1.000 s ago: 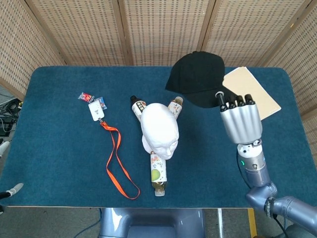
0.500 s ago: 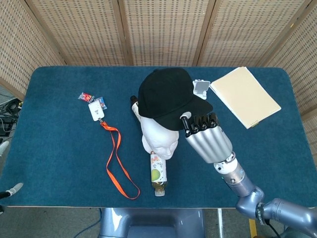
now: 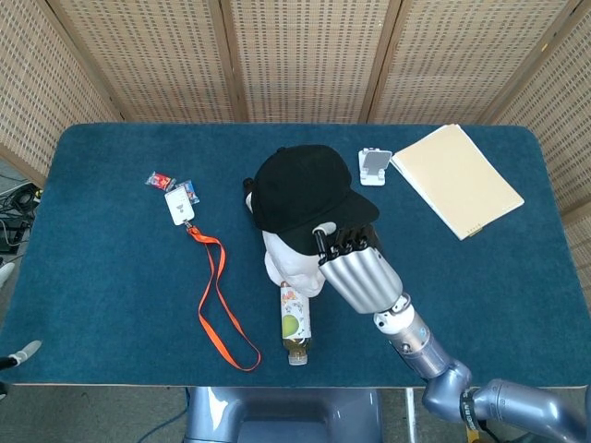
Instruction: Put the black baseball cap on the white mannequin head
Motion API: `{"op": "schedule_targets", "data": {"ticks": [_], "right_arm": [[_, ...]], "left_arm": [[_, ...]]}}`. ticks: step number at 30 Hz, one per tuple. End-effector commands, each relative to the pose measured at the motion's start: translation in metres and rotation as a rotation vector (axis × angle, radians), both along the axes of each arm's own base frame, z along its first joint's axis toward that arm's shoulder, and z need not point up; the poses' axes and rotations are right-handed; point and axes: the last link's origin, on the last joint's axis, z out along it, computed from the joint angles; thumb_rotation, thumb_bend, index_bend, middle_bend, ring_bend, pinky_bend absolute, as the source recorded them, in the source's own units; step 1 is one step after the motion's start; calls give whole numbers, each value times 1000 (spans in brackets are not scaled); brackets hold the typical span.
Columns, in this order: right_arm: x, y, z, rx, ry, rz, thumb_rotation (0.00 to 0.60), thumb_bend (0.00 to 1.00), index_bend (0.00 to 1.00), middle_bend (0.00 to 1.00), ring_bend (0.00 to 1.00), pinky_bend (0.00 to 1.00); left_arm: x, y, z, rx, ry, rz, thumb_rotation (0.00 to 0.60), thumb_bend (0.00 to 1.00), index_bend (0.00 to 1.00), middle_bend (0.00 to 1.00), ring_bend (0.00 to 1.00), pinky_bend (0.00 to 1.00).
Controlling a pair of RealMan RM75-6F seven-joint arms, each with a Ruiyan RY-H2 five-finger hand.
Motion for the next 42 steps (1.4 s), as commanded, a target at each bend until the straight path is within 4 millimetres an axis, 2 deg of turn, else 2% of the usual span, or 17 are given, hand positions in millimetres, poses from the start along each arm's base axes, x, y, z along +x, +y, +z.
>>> {"op": "schedule_targets", "data": {"ticks": [1, 12, 21, 24, 27, 29, 31, 32, 37, 42], "right_arm": [[-5, 7, -7, 5, 11, -28, 600, 639, 945, 1000, 1000, 1000], [-22, 34, -26, 10, 97, -47, 600, 638, 945, 1000, 1000, 1000], [-29, 37, -33, 19, 103, -71, 600, 637, 940, 1000, 1000, 1000], [-30, 37, -32, 22, 94, -78, 600, 597, 895, 1000, 1000, 1000], [-32, 36, -33, 27, 93, -88, 600, 427, 787, 1000, 1000, 1000], [-33, 37, -33, 30, 93, -91, 600, 226, 638, 1000, 1000, 1000], [-33, 38, -33, 30, 91, -92, 600, 68, 494, 1000, 1000, 1000], [-33, 38, -33, 29, 91, -89, 600, 25, 426, 1000, 1000, 1000], [-33, 41, -33, 30, 92, -77, 600, 0, 193, 1000, 1000, 1000], [-33, 46, -30, 32, 94, -63, 600, 0, 91, 1000, 1000, 1000]], "left_arm": [[0, 0, 0, -2, 0, 2, 600, 0, 0, 0, 0, 0], [1, 0, -2, -8, 4, -1, 600, 0, 0, 0, 0, 0], [1, 0, -2, -11, 5, -2, 600, 0, 0, 0, 0, 0], [1, 0, -2, -13, 6, -1, 600, 0, 0, 0, 0, 0], [2, 0, -3, -15, 7, -2, 600, 0, 0, 0, 0, 0], [2, 0, -3, -16, 8, -2, 600, 0, 0, 0, 0, 0], [2, 0, -4, -16, 9, -1, 600, 0, 0, 0, 0, 0], [2, 0, -4, -16, 10, 0, 600, 0, 0, 0, 0, 0], [2, 0, -4, -18, 12, -1, 600, 0, 0, 0, 0, 0], [2, 0, -4, -18, 10, -1, 600, 0, 0, 0, 0, 0]]}}
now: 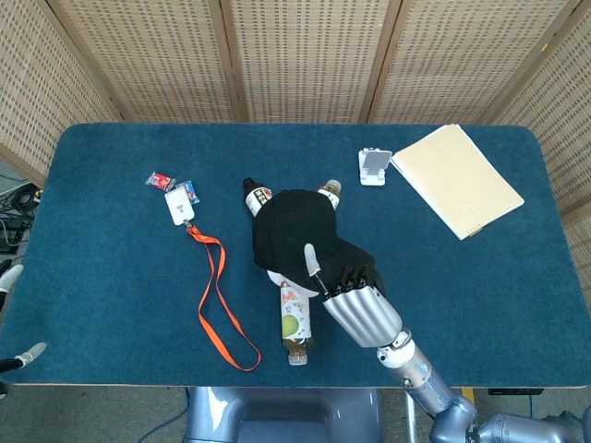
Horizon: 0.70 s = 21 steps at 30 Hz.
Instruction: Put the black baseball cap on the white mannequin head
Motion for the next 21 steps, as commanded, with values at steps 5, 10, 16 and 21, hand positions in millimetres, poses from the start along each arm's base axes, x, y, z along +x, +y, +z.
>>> {"op": "schedule_targets", "data": {"ticks": [5, 10, 16, 21], "right_arm": [[-2, 10, 12, -5, -6, 27, 600, 0, 59, 1000, 1000, 1000], [-23, 17, 39, -29, -3, 26, 600, 0, 31, 1000, 1000, 1000], [-89, 26, 84, -59, -3, -16, 600, 0, 21, 1000, 1000, 1000], [-148, 34, 106, -16, -32, -112, 600, 0, 19, 999, 1000, 1000]], "left_arm": [[0, 0, 1, 1, -3, -1, 600, 0, 0, 0, 0, 0], [0, -1, 2, 5, -9, -3, 600, 0, 0, 0, 0, 0], [-1, -3, 6, 10, -25, -8, 600, 0, 0, 0, 0, 0], [0, -5, 6, 11, -28, -13, 600, 0, 0, 0, 0, 0]]}}
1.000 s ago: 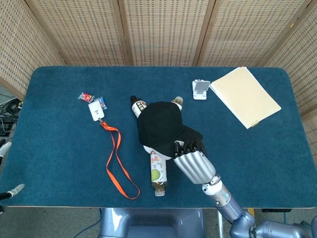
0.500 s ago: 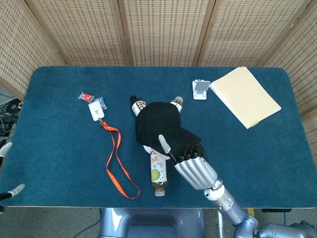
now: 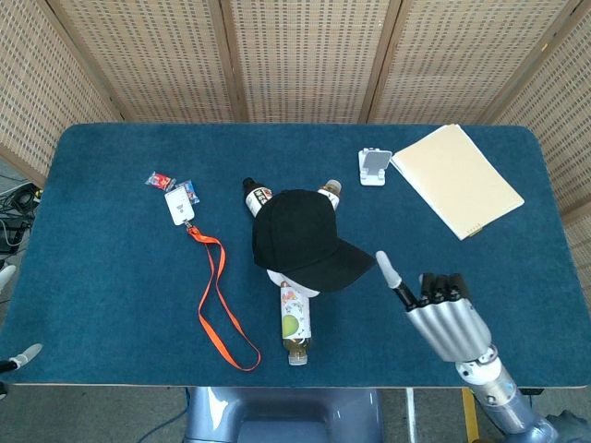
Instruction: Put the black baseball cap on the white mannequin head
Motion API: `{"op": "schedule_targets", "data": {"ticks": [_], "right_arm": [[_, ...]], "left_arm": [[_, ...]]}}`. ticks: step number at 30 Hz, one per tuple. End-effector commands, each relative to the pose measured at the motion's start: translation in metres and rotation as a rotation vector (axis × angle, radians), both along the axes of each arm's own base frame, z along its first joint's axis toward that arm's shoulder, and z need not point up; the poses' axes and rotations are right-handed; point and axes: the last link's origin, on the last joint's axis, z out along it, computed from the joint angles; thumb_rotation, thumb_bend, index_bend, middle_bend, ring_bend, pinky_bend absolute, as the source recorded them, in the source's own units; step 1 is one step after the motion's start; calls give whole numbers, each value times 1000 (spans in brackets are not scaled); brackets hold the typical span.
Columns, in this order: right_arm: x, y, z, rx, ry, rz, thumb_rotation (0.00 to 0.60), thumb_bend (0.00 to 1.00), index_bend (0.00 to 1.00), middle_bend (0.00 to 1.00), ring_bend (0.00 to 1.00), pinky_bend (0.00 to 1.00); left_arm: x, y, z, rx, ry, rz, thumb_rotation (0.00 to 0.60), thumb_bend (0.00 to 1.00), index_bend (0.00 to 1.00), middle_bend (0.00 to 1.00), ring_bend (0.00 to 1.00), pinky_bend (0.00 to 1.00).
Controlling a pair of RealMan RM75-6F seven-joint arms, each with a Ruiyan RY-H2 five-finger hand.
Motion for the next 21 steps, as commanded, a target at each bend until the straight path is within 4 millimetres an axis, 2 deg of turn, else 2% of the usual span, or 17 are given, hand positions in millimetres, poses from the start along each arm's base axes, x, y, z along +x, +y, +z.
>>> {"op": "schedule_targets", "data": {"ticks": [1, 3, 4, 6, 7, 8, 11, 14, 21], "right_arm": [[-70, 13, 29, 31, -21, -119, 600, 0, 18, 988, 1000, 1000], [-92, 12, 33, 56, -60, -184, 600, 0, 14, 907, 941, 918], [-105, 11, 34, 90, -100, -227, 600, 0, 9, 770, 795, 760], [-122, 10, 35, 156, -183, -301, 600, 0, 2, 450, 426, 412], [-133, 11, 33, 201, -250, -377, 600, 0, 0, 245, 196, 219], [-139, 12, 32, 232, -296, -424, 600, 0, 0, 102, 63, 96], [-146, 18, 32, 310, -437, -506, 600, 0, 0, 0, 0, 2], [-144, 28, 29, 372, -527, -540, 600, 0, 0, 0, 0, 0], [-134, 49, 18, 378, -533, -529, 600, 0, 0, 0, 0, 0]], "left_arm": [[1, -1, -1, -2, 0, -3, 600, 0, 0, 0, 0, 0], [1, -3, -2, -5, 3, -6, 600, 0, 0, 0, 0, 0], [2, -4, -3, -5, 5, -8, 600, 0, 0, 0, 0, 0], [2, -5, -4, -4, 10, -7, 600, 0, 0, 0, 0, 0], [2, -5, -4, -4, 11, -5, 600, 0, 0, 0, 0, 0], [2, -5, -5, -3, 13, -4, 600, 0, 0, 0, 0, 0], [1, -5, -6, 0, 20, 0, 600, 0, 0, 0, 0, 0], [1, -5, -9, -1, 33, 1, 600, 0, 0, 0, 0, 0], [1, -4, -12, 0, 38, 1, 600, 0, 0, 0, 0, 0]]}}
